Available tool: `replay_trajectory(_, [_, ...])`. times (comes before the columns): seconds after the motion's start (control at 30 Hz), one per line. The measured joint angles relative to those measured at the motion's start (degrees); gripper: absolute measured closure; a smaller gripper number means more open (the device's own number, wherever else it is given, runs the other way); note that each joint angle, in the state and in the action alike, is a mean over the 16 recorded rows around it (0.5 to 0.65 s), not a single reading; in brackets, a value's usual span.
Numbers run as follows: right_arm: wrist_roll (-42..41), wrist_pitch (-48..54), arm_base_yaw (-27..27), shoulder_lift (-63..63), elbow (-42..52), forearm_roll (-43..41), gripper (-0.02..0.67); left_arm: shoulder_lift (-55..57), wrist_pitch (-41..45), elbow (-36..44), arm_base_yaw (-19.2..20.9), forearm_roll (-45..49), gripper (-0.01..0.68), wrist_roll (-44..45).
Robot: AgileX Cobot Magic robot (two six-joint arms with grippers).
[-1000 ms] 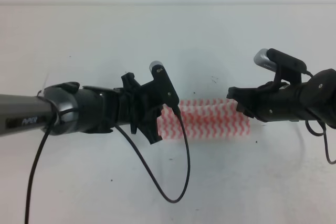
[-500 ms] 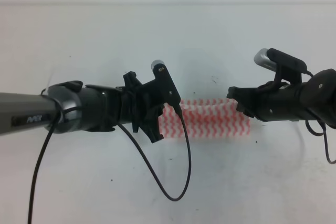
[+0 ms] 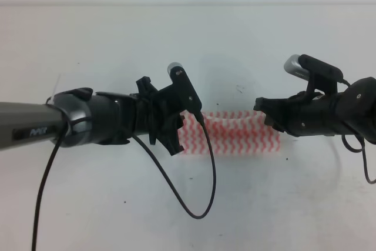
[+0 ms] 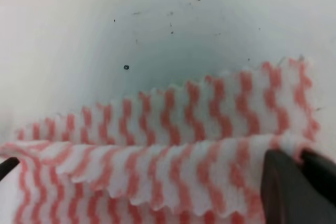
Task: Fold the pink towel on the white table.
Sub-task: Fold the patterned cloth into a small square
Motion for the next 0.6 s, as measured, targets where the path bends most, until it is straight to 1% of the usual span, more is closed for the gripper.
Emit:
replay_trajectory(0.17, [-0.02, 0.15, -0.01, -0.12, 0.0, 0.02, 0.666, -0.12, -2.1, -1.31, 0.03, -0.56, 0.52, -0.55])
replay_trajectory(0.3, [-0.02, 0.2, -0.01, -0.12, 0.0, 0.01, 0.666, -0.38, -3.37, -2.87, 0.04, -0.84, 0.516, -2.02])
replay_trajectory(0.47, [-0.03, 0.08, -0.01, -0.17, 0.0, 0.02, 0.666, -0.77, -2.47, -4.39, 0.04, -0.82, 0.516, -7.16])
replay_trajectory(0.6, [-0.03, -0.07, -0.01, -0.17, 0.0, 0.02, 0.666, -1.13, 1.08, -4.1, 0.05, -0.69, 0.515, -12.53])
